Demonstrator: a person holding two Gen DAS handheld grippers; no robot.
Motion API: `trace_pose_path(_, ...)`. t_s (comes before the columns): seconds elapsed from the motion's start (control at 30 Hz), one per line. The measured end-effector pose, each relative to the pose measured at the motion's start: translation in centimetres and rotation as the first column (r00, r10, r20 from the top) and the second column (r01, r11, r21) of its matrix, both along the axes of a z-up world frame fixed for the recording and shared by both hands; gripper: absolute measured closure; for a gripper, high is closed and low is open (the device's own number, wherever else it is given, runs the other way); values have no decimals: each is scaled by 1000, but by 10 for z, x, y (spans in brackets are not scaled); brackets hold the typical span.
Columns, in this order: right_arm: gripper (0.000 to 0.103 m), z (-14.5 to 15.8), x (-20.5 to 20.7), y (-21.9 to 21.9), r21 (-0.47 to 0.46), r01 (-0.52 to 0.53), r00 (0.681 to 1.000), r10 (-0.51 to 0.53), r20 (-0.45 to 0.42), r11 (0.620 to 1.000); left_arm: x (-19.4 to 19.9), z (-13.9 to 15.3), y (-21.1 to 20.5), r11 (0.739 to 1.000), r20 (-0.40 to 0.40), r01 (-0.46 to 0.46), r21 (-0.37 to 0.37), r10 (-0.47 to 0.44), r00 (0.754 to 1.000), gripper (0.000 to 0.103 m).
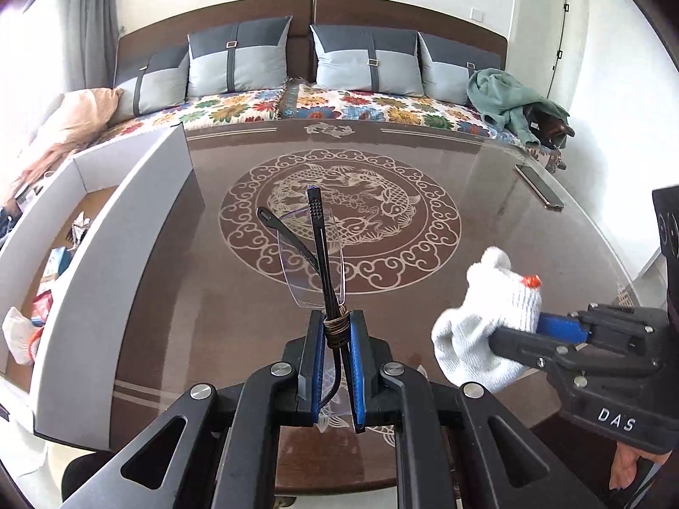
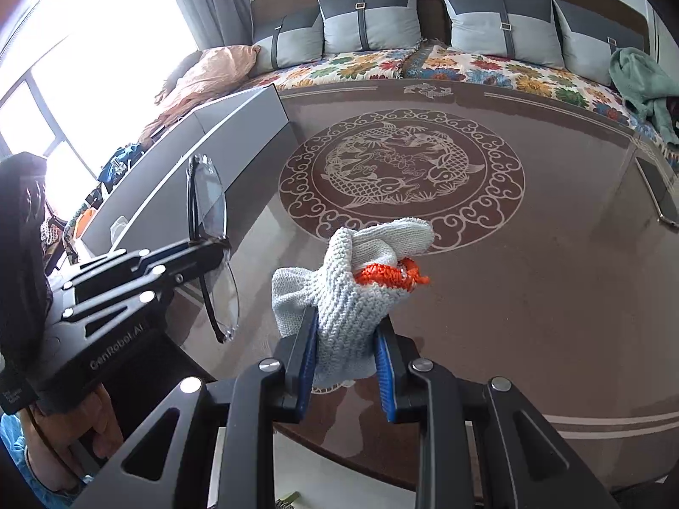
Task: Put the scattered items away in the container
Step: 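Carry the eyeglasses and glove over the cardboard box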
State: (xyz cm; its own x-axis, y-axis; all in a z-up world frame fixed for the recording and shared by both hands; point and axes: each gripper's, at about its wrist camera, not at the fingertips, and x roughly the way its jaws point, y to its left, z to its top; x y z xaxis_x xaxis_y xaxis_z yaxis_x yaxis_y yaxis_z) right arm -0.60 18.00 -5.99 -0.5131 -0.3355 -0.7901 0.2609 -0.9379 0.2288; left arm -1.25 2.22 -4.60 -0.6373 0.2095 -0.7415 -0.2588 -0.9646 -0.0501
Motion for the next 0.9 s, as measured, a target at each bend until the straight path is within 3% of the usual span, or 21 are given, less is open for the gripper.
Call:
trace_pose_path(0.4,78,-8,7,0,10,5,1000,-5,13,1000,1,-5,2,1000,14,5,-20,-5,1000,92)
trace_pose_path(0.67,78,-19,17,1,17,14,999,-14,37,1000,0,-27,-9,997,108,5,72,-13,994,92)
trace_pose_path(0.8,78,-11,13,-15,4,-23,999,23,28,1000,3,-6,-39,993,85,-38,111,29,996,92)
trace_pose_path(0.9,78,17,-2,-47,-17,-92,995,92,-34,996,1,26,-84,984,39,-113,141,109,993,92)
